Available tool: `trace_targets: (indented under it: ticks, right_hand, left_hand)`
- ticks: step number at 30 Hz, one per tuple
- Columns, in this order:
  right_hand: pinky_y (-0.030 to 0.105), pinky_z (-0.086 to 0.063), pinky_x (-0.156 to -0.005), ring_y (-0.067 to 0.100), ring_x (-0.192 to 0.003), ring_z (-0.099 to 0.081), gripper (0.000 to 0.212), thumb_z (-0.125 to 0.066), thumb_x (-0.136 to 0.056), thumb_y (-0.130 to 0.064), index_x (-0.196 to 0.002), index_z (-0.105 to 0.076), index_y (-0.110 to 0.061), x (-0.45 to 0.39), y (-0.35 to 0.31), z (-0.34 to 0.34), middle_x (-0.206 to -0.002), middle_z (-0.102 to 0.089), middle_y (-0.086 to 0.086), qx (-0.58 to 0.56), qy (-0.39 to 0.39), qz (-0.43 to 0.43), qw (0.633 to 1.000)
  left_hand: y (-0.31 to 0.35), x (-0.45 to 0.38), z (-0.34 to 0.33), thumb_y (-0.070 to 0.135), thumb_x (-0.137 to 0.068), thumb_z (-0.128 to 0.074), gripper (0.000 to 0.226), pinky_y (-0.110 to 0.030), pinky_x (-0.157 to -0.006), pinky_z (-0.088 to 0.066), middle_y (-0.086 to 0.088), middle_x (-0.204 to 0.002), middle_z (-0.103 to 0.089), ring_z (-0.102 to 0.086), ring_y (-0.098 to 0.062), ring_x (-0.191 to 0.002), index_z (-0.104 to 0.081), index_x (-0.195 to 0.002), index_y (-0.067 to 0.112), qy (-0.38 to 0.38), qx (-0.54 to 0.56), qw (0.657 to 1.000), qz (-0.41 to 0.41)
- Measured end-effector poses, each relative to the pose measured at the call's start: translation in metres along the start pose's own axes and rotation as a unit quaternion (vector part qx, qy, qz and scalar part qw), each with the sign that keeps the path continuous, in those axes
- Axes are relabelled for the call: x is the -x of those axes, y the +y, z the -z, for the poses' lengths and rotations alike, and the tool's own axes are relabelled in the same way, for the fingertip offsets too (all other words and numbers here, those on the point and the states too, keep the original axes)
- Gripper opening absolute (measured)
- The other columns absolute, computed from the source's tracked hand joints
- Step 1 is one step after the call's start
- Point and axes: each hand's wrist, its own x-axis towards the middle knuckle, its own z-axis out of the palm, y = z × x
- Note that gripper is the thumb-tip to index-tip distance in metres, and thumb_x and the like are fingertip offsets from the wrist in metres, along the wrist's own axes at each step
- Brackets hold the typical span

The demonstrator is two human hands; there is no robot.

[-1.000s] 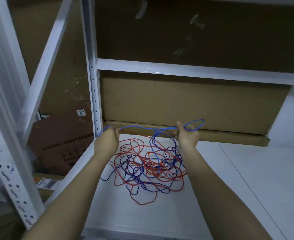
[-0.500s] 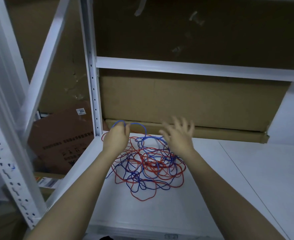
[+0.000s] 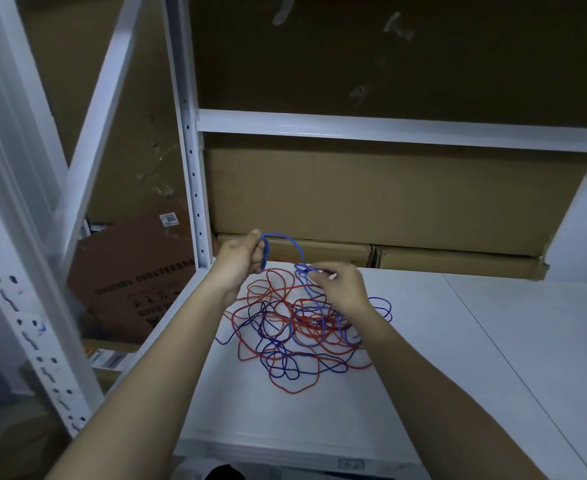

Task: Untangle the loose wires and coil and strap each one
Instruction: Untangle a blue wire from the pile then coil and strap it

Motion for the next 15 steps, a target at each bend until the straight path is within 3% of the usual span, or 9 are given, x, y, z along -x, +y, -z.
trace_targets:
  ticks: [4,8,12,15]
  right_hand:
    - [0.027,-0.043,-0.074,0.015,-0.082,-0.061,0.006,-0.068,-0.088,-0.021,-0.084,-0.071,-0.019,-0.006,0.003,0.006,-0.086,-0.069,-0.003,-0.179,0.111,-0.115,0.971]
    - [0.023,-0.041,-0.061,0.013,-0.066,-0.056,0.012,-0.065,-0.088,-0.023,-0.081,-0.071,-0.015,-0.015,0.017,0.021,-0.070,-0.063,-0.004,-0.188,0.220,-0.162,0.943]
    - [0.026,-0.035,-0.052,0.011,-0.054,-0.046,0.015,-0.060,-0.093,-0.025,-0.087,-0.068,-0.014,-0.010,0.035,0.016,-0.062,-0.055,-0.002,-0.113,0.229,-0.140,0.957]
    - [0.026,-0.038,-0.061,0.013,-0.070,-0.053,0.007,-0.052,-0.096,-0.019,-0.097,-0.059,-0.017,-0.002,0.042,0.011,-0.085,-0.058,0.002,-0.042,0.155,-0.054,0.986]
  left_hand:
    - [-0.010,-0.001,0.009,0.024,-0.104,-0.040,0.037,-0.017,-0.043,-0.032,0.009,-0.040,-0.033,-0.028,-0.006,-0.036,-0.048,-0.069,0.012,0.054,-0.006,0.998,0.008]
    - [-0.021,-0.005,0.021,0.024,-0.103,-0.041,0.038,-0.024,-0.049,-0.030,0.009,-0.039,-0.034,-0.028,-0.006,-0.033,-0.048,-0.068,0.013,0.109,0.025,0.993,0.045]
    - [-0.029,-0.008,0.021,0.025,-0.103,-0.041,0.037,-0.023,-0.048,-0.032,0.010,-0.038,-0.035,-0.029,-0.007,-0.034,-0.050,-0.069,0.013,0.139,0.036,0.988,0.057]
    - [-0.029,-0.010,0.017,0.026,-0.103,-0.040,0.038,-0.019,-0.044,-0.031,0.011,-0.038,-0.035,-0.028,-0.006,-0.034,-0.050,-0.069,0.014,0.143,0.049,0.988,0.043]
